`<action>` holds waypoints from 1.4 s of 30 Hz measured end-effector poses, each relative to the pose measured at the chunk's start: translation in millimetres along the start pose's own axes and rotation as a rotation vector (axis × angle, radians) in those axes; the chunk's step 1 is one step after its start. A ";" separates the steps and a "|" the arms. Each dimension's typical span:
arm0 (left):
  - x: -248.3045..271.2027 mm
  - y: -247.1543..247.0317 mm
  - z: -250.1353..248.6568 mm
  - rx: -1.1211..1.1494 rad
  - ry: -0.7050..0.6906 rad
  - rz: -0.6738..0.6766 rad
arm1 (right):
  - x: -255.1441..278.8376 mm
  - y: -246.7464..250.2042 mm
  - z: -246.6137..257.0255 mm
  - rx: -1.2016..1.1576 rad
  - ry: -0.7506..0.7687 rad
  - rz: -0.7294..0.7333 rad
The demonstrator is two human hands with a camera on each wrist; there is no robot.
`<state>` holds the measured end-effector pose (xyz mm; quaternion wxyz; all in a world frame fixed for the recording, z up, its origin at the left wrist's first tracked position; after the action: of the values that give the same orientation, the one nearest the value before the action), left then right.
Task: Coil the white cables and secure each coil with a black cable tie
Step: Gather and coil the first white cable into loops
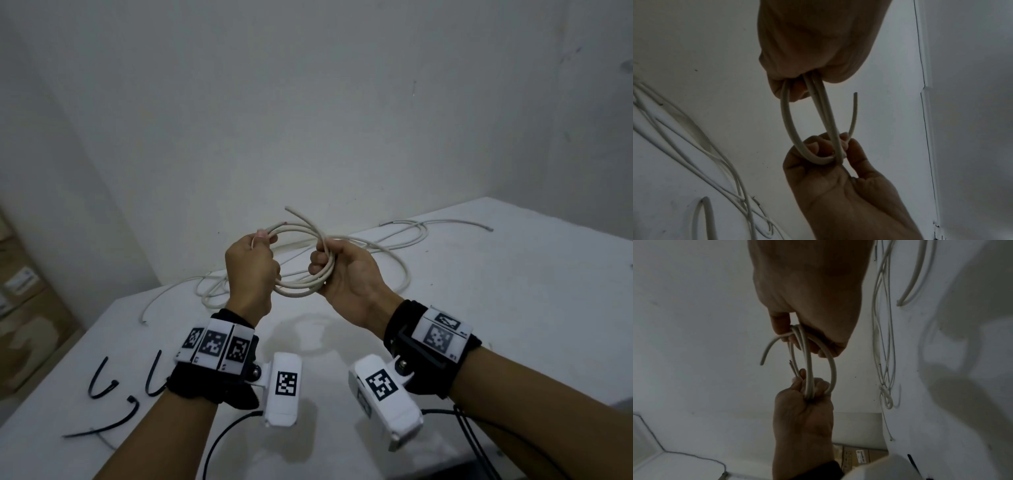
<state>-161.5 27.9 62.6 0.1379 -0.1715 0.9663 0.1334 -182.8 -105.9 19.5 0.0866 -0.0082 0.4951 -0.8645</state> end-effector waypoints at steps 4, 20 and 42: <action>2.1 -1.5 -5.4 -0.061 -0.108 0.057 | -0.9 9.6 0.1 0.212 -0.018 -0.142; 11.5 -17.5 -17.0 -0.077 -0.128 0.473 | -7.8 -32.7 37.2 1.256 0.388 0.195; 0.2 39.4 13.3 -0.064 0.116 0.330 | -21.3 -7.9 -22.3 0.854 0.035 0.115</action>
<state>-173.2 67.6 58.4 0.0528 -0.0225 0.9829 0.1749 -165.2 -79.6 16.4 0.1218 0.0708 0.0939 -0.9856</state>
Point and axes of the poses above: each hand's wrist, its own x-axis away from the middle knuckle, its own y-axis out of the back of the hand, z = x × y, the point moved 6 cm from there along -x, towards the middle knuckle, and after that the axes turned 13 degrees about -x, right-handed, at the moved point
